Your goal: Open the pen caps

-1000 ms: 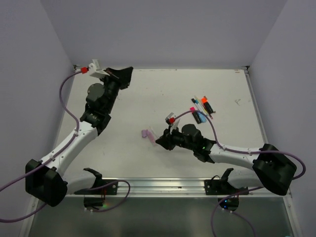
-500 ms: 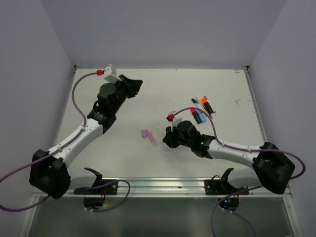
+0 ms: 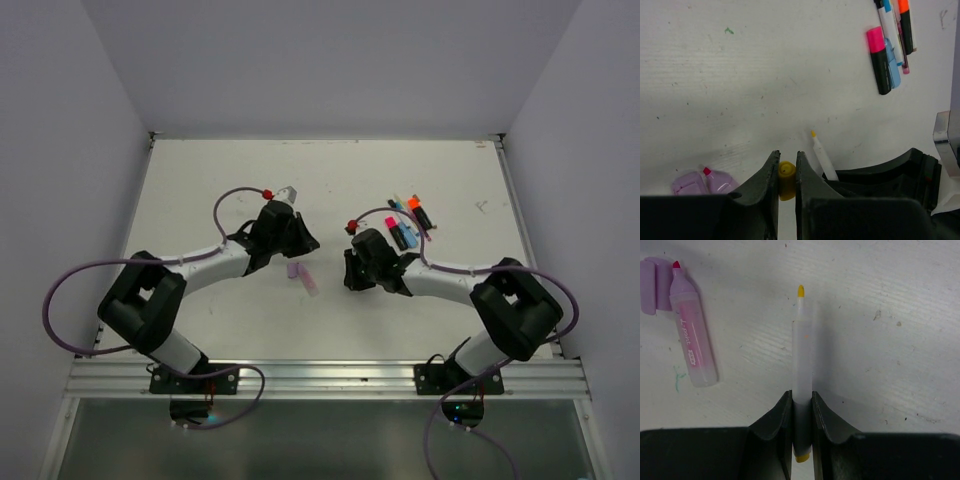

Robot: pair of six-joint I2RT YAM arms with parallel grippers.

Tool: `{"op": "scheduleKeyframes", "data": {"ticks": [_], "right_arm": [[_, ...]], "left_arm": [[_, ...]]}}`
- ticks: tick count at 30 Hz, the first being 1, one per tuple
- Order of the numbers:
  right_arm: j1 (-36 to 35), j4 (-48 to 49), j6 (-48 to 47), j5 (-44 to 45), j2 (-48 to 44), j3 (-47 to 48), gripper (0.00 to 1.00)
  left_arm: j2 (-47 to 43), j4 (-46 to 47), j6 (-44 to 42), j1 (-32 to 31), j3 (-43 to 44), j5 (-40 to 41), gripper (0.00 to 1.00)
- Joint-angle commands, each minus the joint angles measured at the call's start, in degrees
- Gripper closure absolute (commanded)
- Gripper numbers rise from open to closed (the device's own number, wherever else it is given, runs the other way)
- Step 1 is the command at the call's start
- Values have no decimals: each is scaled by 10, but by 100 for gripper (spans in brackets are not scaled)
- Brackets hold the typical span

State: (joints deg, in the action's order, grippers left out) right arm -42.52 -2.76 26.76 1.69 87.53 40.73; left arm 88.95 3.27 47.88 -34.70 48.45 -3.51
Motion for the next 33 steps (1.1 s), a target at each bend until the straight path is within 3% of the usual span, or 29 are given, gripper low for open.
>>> {"op": "scheduleKeyframes", "data": {"ticks": [1,12,22,28,33], "right_arm": [[-2,-8,13,-14,16,45,100],[-3,-15,8,-49,73,78,86],[-11,-37,-7,-60,56,94,55],[-1,-91,-22,-3,20,119,47],[60,-116,-32,35,-11,131,40]], "left_arm": [[21,0,12,-14,2,-23,92],[76,-18,20,-32,0,-16,82],[-11,-57,12,-32,4,32,62],[-58,-74,-2,-31,8,63,48],[-78,-85,-5,-32,2,61,48]]}}
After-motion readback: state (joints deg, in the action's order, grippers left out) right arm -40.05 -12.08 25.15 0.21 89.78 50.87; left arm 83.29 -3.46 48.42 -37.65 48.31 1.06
